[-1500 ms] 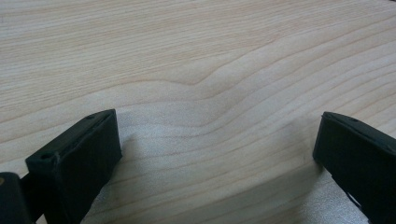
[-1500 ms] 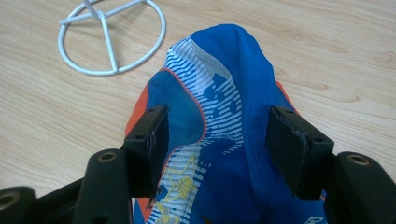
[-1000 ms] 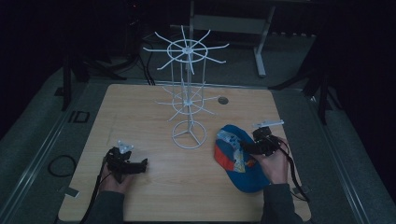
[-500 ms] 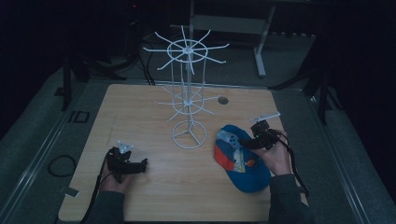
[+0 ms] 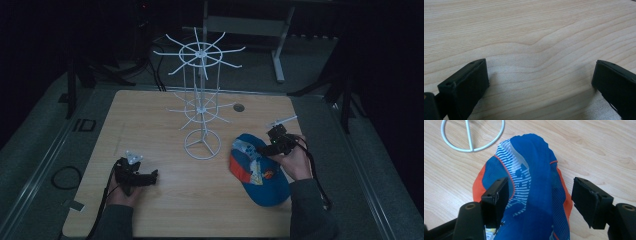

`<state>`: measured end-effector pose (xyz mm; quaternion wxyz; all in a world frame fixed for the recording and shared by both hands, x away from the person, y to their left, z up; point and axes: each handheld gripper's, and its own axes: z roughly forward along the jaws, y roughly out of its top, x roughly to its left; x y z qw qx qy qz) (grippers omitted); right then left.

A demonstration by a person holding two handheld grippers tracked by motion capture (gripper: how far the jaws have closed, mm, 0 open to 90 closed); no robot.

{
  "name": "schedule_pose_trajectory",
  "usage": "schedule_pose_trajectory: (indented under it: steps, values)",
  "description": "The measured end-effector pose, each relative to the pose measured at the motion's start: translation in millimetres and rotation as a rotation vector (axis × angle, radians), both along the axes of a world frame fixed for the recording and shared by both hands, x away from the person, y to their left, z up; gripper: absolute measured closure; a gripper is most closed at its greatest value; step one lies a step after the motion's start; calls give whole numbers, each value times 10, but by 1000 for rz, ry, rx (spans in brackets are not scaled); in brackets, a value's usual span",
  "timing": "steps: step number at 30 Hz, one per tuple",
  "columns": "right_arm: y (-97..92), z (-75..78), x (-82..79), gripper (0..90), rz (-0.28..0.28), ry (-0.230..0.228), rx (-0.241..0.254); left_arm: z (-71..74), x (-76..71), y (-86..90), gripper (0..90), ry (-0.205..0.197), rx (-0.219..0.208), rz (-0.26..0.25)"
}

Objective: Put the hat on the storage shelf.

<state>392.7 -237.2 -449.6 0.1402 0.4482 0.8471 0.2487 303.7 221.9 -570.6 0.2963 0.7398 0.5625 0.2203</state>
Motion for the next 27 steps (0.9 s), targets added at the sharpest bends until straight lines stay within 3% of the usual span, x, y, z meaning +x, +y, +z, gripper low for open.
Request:
schedule_pose_trajectory:
  steps: [5,13,27]
  values:
    - [14,-77,104,334,5,24,-35,0,0,0,9,0,0,0]
    - [50,-147,221,366,27,66,-20,0,0,1,9,0,1,0]
    - [119,-298,418,402,0,152,-42,0,0,1,9,0,1,0]
